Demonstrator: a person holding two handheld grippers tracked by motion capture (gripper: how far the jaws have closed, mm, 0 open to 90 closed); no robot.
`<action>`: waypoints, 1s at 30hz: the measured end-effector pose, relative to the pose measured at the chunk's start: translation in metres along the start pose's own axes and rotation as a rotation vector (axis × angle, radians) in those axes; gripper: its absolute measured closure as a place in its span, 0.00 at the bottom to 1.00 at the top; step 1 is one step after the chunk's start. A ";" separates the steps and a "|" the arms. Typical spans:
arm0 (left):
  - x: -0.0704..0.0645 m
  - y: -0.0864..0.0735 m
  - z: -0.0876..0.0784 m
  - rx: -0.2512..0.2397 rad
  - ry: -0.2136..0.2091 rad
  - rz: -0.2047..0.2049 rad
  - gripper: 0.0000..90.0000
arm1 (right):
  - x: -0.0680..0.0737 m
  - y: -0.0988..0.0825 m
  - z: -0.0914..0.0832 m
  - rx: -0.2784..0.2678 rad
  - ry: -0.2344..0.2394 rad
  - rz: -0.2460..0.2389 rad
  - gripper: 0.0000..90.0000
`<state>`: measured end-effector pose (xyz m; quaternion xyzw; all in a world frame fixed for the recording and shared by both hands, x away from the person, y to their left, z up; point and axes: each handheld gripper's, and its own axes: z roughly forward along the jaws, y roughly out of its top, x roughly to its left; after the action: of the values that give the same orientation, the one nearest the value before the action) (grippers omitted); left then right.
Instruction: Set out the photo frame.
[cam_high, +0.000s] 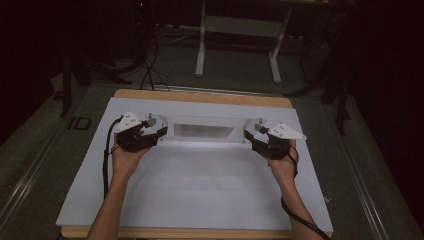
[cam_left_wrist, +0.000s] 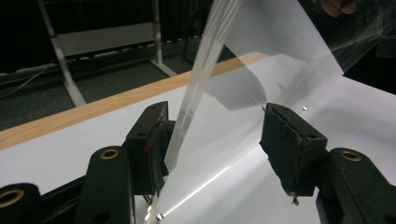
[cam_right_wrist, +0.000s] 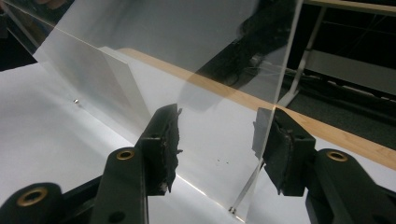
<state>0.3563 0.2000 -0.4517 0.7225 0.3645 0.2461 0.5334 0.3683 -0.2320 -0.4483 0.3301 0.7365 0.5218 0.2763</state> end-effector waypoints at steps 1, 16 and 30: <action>0.000 0.000 0.001 -0.003 0.007 0.005 0.47 | 0.000 0.000 0.001 -0.001 -0.001 0.001 0.55; 0.001 0.004 0.010 -0.020 0.066 0.017 0.46 | -0.004 0.008 0.009 0.008 -0.030 0.017 0.55; 0.001 0.011 0.020 -0.009 0.120 0.016 0.44 | -0.007 0.015 0.018 0.023 -0.060 0.029 0.55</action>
<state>0.3747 0.1876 -0.4474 0.7069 0.3888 0.2950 0.5120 0.3891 -0.2234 -0.4386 0.3595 0.7290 0.5070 0.2868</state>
